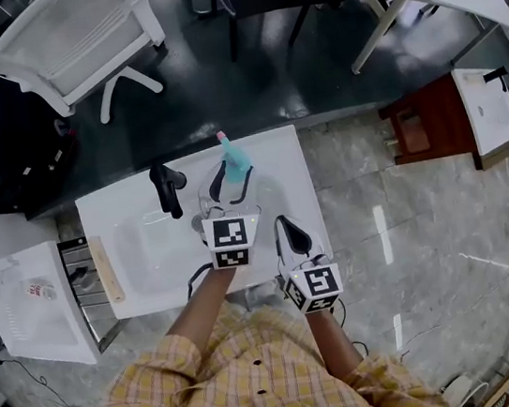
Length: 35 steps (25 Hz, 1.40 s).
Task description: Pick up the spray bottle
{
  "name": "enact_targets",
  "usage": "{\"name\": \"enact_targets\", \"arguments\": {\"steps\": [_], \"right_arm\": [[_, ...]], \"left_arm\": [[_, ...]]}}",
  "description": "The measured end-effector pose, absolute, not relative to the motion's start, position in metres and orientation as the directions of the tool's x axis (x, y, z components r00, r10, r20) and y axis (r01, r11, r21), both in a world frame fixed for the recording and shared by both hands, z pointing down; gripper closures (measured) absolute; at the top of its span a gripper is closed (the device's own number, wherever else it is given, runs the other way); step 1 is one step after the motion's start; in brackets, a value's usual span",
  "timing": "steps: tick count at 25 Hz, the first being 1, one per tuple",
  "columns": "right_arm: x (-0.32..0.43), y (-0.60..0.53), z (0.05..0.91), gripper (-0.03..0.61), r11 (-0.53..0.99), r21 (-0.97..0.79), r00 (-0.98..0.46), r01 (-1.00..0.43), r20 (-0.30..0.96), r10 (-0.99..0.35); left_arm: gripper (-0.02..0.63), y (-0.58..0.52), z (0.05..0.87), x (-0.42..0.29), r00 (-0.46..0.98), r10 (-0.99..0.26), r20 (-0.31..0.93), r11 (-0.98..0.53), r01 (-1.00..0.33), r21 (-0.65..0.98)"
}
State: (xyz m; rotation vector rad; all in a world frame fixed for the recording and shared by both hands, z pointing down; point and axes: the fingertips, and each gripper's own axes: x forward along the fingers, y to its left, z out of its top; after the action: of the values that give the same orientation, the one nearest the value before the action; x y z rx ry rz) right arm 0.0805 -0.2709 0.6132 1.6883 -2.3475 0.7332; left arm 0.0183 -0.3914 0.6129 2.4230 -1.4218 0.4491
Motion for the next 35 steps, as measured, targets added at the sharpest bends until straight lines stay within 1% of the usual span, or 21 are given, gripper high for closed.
{"name": "enact_targets", "arguments": {"steps": [7, 14, 18, 21, 22, 35], "right_arm": [[0.085, -0.265, 0.618, 0.578, 0.220, -0.287, -0.328, -0.932, 0.418, -0.847], [0.095, -0.261, 0.624, 0.578, 0.190, -0.285, -0.303, -0.940, 0.434, -0.848], [0.096, -0.261, 0.621, 0.578, 0.183, -0.280, -0.294, -0.942, 0.432, -0.853], [0.098, -0.260, 0.621, 0.578, 0.177, -0.278, -0.287, -0.944, 0.432, -0.855], [0.098, -0.259, 0.622, 0.578, 0.175, -0.278, -0.286, -0.945, 0.433, -0.855], [0.095, -0.253, 0.615, 0.578, 0.186, -0.272, -0.290, -0.944, 0.416, -0.862]], "left_arm": [[0.407, -0.411, 0.621, 0.021, 0.405, -0.809, 0.426, -0.400, -0.910, 0.106], [0.416, -0.420, 0.627, 0.023, 0.380, -0.806, 0.453, -0.373, -0.921, 0.109], [0.464, -0.420, 0.630, 0.019, 0.354, -0.811, 0.465, -0.365, -0.928, 0.070], [0.532, -0.421, 0.631, 0.014, 0.342, -0.815, 0.468, -0.360, -0.931, 0.052], [0.537, -0.421, 0.631, 0.013, 0.341, -0.816, 0.468, -0.361, -0.931, 0.048], [0.537, -0.412, 0.627, 0.009, 0.362, -0.808, 0.465, -0.384, -0.922, 0.052]]}}
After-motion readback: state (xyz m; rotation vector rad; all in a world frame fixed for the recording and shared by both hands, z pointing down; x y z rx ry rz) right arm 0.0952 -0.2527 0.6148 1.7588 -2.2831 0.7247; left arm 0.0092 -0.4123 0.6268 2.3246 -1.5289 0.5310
